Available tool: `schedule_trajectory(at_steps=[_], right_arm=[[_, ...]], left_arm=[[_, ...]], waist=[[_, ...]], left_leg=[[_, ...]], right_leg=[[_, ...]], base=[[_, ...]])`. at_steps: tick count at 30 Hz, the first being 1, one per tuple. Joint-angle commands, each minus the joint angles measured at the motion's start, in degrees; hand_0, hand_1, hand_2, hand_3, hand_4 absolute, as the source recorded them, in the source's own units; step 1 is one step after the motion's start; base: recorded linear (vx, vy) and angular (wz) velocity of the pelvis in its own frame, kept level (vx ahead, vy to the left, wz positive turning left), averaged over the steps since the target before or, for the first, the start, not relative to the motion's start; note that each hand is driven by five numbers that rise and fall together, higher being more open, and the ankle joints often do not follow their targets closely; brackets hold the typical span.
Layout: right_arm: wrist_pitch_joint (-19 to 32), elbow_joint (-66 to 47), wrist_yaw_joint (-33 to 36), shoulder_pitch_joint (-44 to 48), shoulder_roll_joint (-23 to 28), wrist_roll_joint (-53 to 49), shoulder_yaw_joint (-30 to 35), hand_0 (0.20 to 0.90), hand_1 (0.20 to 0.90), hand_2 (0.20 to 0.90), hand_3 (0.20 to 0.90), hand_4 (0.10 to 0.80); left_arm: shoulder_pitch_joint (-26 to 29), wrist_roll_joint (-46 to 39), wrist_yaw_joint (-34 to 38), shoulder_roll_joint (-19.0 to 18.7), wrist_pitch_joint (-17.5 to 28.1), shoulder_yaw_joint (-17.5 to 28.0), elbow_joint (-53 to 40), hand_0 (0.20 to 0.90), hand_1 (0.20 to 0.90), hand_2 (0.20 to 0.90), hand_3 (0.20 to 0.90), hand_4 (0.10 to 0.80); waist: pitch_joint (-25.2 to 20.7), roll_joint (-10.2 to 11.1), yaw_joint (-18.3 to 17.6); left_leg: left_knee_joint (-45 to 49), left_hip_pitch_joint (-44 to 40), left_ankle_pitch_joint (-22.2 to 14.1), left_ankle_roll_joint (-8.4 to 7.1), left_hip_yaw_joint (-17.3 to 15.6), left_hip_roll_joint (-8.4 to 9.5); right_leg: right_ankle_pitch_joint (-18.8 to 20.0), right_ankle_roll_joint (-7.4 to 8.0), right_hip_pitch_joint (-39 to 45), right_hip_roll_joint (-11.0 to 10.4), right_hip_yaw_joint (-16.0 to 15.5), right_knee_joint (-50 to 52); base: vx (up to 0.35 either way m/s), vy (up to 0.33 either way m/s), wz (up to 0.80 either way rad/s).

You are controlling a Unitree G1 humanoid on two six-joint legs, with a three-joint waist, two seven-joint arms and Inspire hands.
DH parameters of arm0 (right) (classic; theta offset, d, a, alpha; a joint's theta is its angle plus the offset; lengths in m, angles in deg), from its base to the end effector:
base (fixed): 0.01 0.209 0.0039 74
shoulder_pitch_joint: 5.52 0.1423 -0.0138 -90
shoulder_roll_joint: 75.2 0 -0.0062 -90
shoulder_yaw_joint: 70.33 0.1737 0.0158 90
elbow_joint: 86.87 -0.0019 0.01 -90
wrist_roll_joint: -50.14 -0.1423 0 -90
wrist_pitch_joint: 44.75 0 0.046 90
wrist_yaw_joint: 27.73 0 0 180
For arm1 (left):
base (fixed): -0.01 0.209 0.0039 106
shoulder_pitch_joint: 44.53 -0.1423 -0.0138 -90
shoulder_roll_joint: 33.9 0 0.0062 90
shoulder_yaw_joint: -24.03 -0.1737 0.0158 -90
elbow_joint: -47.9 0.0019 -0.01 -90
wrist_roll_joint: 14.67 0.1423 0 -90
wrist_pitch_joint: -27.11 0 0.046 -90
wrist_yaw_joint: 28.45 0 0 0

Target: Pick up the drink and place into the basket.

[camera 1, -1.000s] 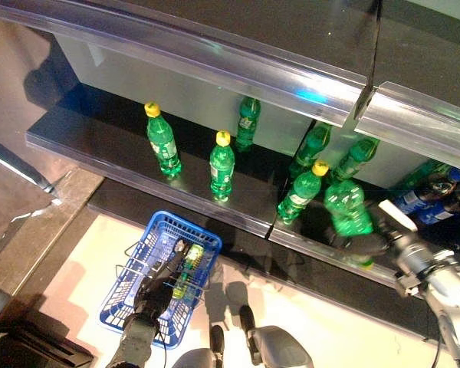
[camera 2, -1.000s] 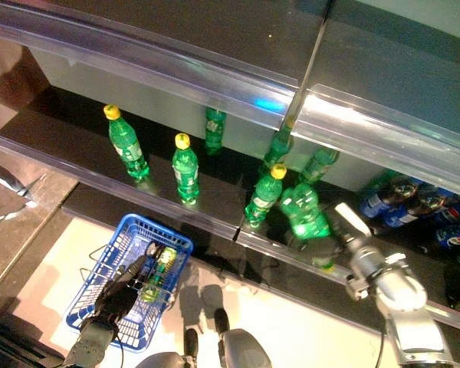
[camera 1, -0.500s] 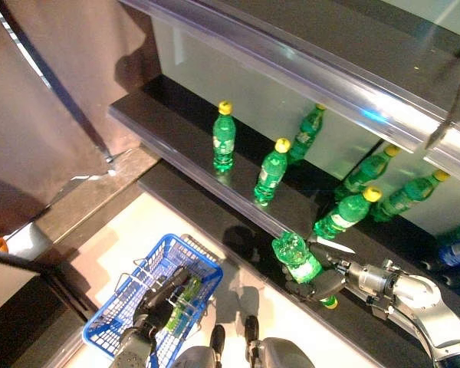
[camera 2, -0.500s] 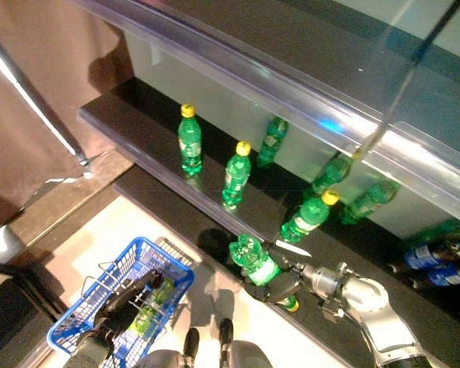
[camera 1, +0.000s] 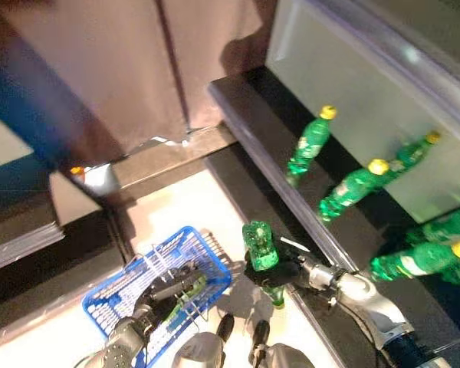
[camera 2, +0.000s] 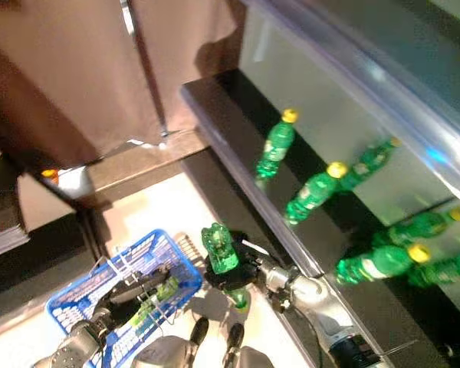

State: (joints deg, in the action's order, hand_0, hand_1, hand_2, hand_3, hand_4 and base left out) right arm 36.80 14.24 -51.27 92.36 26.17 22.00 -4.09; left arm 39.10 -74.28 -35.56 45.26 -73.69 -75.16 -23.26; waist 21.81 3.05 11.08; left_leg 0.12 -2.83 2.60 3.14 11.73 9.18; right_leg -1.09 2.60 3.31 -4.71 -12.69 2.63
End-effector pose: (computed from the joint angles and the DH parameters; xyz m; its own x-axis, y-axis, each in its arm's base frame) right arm 0.2162 -0.1708 0.0264 0.6873 0.6378 -0.3476 -0.6366 0.7594 0.1347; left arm 0.1589 0.2315 -0.0176 0.8330 -0.1657 -0.5279 -0.1686 0.8327 -0.5274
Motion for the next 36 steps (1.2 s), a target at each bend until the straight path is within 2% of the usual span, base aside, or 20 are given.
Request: schedule_trajectory(at_steps=[1,5,8,14,19,22,25,28,36], right_arm=[[7.4,-1.9,3.9,6.9,-2.2,-7.4,-3.3,0.3,0.3,0.3,0.2,0.1],[10.1,3.0,8.3,9.5,-6.4,-8.2,-6.5,0.3,0.3,0.3,0.2,0.1],[11.3,6.8,12.5,11.7,-9.9,-8.2,-8.6,0.3,0.3,0.3,0.2,0.1],[12.5,11.7,19.2,15.4,-14.9,-7.8,-10.5,0.3,0.3,0.3,0.2,0.1],[11.3,16.7,24.1,18.7,-18.1,-6.6,-11.7,0.3,0.3,0.3,0.2,0.1],[8.7,21.4,26.2,21.4,-19.5,-5.5,-12.4,0.3,0.3,0.3,0.2,0.1],[7.7,27.9,25.8,23.9,-21.4,-6.7,-12.5,0.3,0.3,0.3,0.2,0.1],[6.4,32.0,25.3,25.3,-22.6,-5.8,-12.4,0.3,0.3,0.3,0.2,0.1],[6.7,43.5,25.7,27.3,-26.3,0.0,-13.3,0.3,0.3,0.3,0.2,0.1]], left_arm=[[10.4,-1.2,-8.9,-0.6,4.8,-0.9,-21.0,0.3,0.3,0.3,0.2,0.1],[12.9,-1.6,-9.2,-1.8,1.3,-2.8,-26.0,0.3,0.3,0.3,0.2,0.1],[13.5,-1.2,-9.8,-0.9,-1.8,-3.7,-29.4,0.3,0.3,0.3,0.2,0.1],[14.8,-0.5,-11.5,0.7,-4.0,-5.6,-31.4,0.3,0.3,0.3,0.2,0.1],[15.2,-2.0,-14.3,2.4,-8.0,-7.5,-33.0,0.3,0.3,0.3,0.2,0.1],[14.8,-3.6,-16.1,4.1,-11.8,-8.9,-34.2,0.3,0.3,0.3,0.2,0.1],[14.8,-4.6,-17.6,6.5,-15.2,-11.1,-35.2,0.3,0.3,0.3,0.2,0.1],[14.7,-4.5,-19.2,7.6,-16.2,-12.9,-36.0,0.3,0.3,0.3,0.2,0.1],[15.4,-8.3,-19.3,11.7,-15.9,-16.8,-39.7,0.3,0.3,0.3,0.2,0.1]], waist=[[-5.5,-1.9,1.5],[-5.1,-2.3,4.0],[-6.1,-2.7,6.1],[-8.0,-3.2,8.8],[-9.6,-3.3,10.9],[-10.8,-3.1,12.3],[-11.9,-3.1,13.6],[-12.6,-2.9,14.5],[-14.3,-2.5,16.4]], left_leg=[[6.0,3.9,-5.1,0.05,-4.7,-1.42],[5.4,4.4,-4.0,-0.13,-3.6,-1.88],[3.9,3.9,-3.1,-0.47,-2.2,-2.16],[1.4,3.2,-1.8,-1.02,0.0,-2.29],[0.6,2.7,-1.5,-1.15,2.2,-1.97],[0.6,2.2,-1.7,-1.11,3.3,-1.65],[0.8,1.6,-1.9,-1.13,4.3,-1.23],[0.9,1.3,-2.1,-1.13,4.9,-0.95],[0.5,0.6,-2.0,-1.37,6.2,-0.61]], right_leg=[[3.2,4.22,-5.0,-1.3,-1.1,3.3],[2.1,4.01,-4.2,-1.5,-3.5,4.4],[1.2,3.63,-2.6,-1.5,-5.2,4.1],[0.1,2.97,-0.2,-1.6,-7.8,3.2],[-0.2,2.84,1.2,-2.1,-9.6,2.6],[-0.2,2.8,2.2,-2.3,-10.3,2.1],[-0.2,2.62,3.5,-2.4,-10.8,1.4],[-0.1,2.51,4.2,-2.4,-11.2,1.0],[0.0,2.11,6.2,-2.0,-12.1,-0.8]], base=[[-0.074,-0.048,0.69],[-0.009,-0.041,0.32],[0.055,-0.025,0.24],[0.047,-0.008,0.23],[0.033,0.008,0.23],[0.045,0.0,0.42],[0.049,0.007,0.2],[0.059,0.007,0.09],[0.049,0.009,0.05]])
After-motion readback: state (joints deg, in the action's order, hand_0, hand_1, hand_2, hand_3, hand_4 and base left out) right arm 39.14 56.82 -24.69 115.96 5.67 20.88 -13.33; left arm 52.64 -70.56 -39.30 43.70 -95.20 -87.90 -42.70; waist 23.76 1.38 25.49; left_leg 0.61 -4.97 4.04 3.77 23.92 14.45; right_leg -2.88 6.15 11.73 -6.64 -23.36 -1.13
